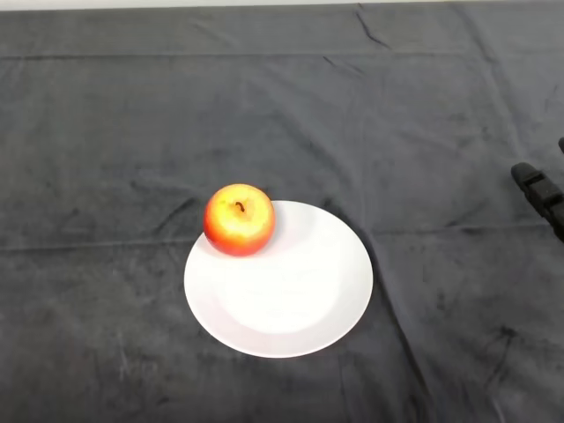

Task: Move the apple to the plate

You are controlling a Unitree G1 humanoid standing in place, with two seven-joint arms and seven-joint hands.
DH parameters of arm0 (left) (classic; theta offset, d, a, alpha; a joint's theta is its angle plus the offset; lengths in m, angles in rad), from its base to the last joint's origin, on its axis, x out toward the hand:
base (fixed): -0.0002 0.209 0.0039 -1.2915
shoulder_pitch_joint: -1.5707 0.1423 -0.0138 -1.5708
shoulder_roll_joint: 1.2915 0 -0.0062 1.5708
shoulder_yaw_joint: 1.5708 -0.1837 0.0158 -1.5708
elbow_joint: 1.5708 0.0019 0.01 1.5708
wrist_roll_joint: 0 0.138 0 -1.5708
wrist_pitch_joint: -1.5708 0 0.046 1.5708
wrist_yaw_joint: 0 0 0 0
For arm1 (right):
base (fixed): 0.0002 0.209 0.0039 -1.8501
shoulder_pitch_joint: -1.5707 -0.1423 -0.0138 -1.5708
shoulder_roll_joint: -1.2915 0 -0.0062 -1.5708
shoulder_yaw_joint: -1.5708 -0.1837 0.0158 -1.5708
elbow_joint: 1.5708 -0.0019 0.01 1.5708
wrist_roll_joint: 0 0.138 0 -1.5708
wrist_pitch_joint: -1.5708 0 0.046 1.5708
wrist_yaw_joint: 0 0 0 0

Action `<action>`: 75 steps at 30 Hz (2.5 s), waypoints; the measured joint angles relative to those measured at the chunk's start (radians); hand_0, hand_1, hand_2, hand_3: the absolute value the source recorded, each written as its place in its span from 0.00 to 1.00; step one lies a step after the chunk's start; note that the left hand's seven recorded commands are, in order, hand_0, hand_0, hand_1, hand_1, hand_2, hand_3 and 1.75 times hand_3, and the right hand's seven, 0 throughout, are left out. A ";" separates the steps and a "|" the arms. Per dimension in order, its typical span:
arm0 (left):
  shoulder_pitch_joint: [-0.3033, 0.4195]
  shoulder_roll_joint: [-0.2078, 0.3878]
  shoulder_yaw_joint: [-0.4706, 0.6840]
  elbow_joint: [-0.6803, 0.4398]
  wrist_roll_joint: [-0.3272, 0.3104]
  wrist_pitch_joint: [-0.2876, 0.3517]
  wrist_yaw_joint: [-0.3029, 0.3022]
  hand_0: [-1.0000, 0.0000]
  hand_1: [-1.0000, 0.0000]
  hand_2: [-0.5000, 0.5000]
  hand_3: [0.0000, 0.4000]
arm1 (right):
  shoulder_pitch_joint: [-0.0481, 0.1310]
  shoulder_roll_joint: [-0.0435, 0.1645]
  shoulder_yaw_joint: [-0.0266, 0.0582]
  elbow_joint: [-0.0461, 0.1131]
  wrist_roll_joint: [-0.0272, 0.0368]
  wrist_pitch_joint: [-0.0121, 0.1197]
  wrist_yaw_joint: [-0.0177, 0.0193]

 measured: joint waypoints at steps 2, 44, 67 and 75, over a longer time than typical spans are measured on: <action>0.000 0.001 0.000 0.012 0.000 -0.002 0.016 1.00 1.00 0.50 0.00 | 0.000 0.000 0.0000 0.000 0.0000 0.000 0.0000; -0.002 0.001 0.008 0.054 0.007 -0.025 0.057 1.00 1.00 0.50 0.00 | 0.000 0.000 -0.0003 0.000 0.0000 0.000 0.0001; -0.003 0.002 0.022 0.054 0.007 -0.025 0.048 1.00 1.00 0.50 0.00 | 0.000 0.000 -0.0005 0.000 -0.0001 0.000 0.0001; -0.003 0.002 0.022 0.054 0.007 -0.025 0.048 1.00 1.00 0.50 0.00 | 0.000 0.000 -0.0005 0.000 -0.0001 0.000 0.0001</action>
